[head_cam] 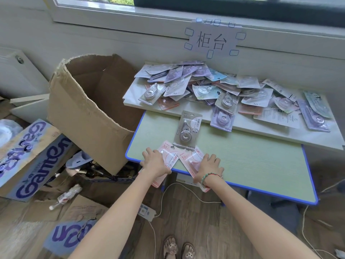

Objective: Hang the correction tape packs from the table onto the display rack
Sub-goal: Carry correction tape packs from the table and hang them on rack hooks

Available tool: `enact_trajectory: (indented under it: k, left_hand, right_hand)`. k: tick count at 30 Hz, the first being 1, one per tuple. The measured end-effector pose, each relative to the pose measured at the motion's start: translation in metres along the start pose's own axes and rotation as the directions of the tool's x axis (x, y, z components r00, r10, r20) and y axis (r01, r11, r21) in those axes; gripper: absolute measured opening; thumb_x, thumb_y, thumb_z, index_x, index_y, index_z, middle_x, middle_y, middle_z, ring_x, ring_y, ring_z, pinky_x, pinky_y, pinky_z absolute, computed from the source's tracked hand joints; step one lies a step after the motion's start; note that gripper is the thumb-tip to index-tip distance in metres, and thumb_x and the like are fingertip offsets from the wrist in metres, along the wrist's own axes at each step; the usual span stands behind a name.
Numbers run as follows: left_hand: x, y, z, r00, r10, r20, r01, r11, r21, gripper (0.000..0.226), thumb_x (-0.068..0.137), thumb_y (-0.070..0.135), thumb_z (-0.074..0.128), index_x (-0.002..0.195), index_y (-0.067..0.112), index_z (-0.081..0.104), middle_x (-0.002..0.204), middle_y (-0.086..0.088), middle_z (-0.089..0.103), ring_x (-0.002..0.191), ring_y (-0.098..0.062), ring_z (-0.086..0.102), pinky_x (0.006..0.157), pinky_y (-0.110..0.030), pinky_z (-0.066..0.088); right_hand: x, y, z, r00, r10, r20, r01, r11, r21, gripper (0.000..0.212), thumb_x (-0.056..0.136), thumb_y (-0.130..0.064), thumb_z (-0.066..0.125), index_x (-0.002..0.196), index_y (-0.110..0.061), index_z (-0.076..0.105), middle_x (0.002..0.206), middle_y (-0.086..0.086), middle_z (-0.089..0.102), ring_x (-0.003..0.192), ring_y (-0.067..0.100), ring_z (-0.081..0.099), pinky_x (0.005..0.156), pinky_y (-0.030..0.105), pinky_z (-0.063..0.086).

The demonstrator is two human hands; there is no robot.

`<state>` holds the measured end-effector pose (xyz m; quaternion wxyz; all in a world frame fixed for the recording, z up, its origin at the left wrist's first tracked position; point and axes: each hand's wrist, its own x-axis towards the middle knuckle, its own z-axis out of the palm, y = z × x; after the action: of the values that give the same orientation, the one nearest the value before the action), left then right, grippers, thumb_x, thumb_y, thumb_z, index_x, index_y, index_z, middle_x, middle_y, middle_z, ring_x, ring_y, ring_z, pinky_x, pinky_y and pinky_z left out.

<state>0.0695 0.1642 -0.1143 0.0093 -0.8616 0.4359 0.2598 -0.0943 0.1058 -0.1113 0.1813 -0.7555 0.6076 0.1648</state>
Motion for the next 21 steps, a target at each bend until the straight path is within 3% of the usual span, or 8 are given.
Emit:
enact_trajectory:
  k: [3, 10, 13, 17, 21]
  left_hand:
    - [-0.003, 0.002, -0.001, 1.0, -0.004, 0.006, 0.004, 0.999, -0.043, 0.085, 0.072, 0.045, 0.079, 0.132, 0.006, 0.034, 0.135, -0.014, 0.026, 0.129, -0.031, 0.028, 0.097, -0.044, 0.041]
    - [-0.006, 0.018, -0.014, 0.996, -0.001, -0.093, -0.017, 0.98, -0.2, 0.085, 0.072, 0.045, 0.077, 0.133, 0.008, 0.031, 0.132, -0.014, 0.041, 0.124, -0.031, 0.043, 0.099, -0.045, 0.042]
    - [-0.011, 0.031, -0.021, 0.99, 0.006, -0.144, -0.043, 0.966, -0.254, 0.085, 0.071, 0.047, 0.076, 0.132, 0.007, 0.032, 0.13, -0.014, 0.045, 0.123, -0.032, 0.046, 0.099, -0.047, 0.042]
    - [-0.021, 0.051, -0.027, 0.975, 0.033, -0.221, -0.098, 0.952, -0.29, 0.085, 0.071, 0.047, 0.075, 0.132, 0.007, 0.031, 0.126, -0.014, 0.042, 0.118, -0.036, 0.048, 0.096, -0.048, 0.043]
    - [-0.034, 0.073, -0.034, 0.95, 0.068, -0.305, -0.17, 0.932, -0.321, 0.08, 0.073, 0.047, 0.073, 0.128, 0.005, 0.033, 0.121, -0.014, 0.044, 0.111, -0.036, 0.053, 0.088, -0.042, 0.045]
  right_hand:
    - [0.0, 0.006, -0.001, 1.0, 0.017, -0.016, -0.016, 0.999, 0.031, 0.092, 0.068, -0.038, 0.08, 0.136, -0.008, 0.026, 0.134, 0.011, 0.027, 0.125, 0.027, 0.03, 0.097, 0.037, 0.038]
    - [0.004, 0.022, -0.016, 0.993, 0.036, -0.114, -0.004, 0.965, 0.262, 0.086, 0.068, -0.022, 0.08, 0.133, -0.006, 0.025, 0.133, 0.01, 0.03, 0.124, 0.029, 0.035, 0.097, 0.041, 0.043]
    - [0.003, 0.03, -0.026, 0.986, 0.053, -0.158, 0.007, 0.933, 0.359, 0.094, 0.066, -0.024, 0.083, 0.135, -0.004, 0.023, 0.133, 0.012, 0.033, 0.123, 0.031, 0.038, 0.099, 0.041, 0.042]
    - [-0.005, 0.047, -0.042, 0.965, 0.117, -0.234, -0.005, 0.903, 0.43, 0.114, 0.068, -0.031, 0.084, 0.146, 0.001, 0.007, 0.141, 0.017, 0.026, 0.128, 0.033, 0.033, 0.105, 0.039, 0.035]
    - [-0.014, 0.069, -0.06, 0.95, 0.165, -0.267, -0.021, 0.882, 0.471, 0.118, 0.072, -0.035, 0.081, 0.147, 0.004, -0.002, 0.144, 0.018, 0.021, 0.132, 0.034, 0.029, 0.107, 0.039, 0.031]
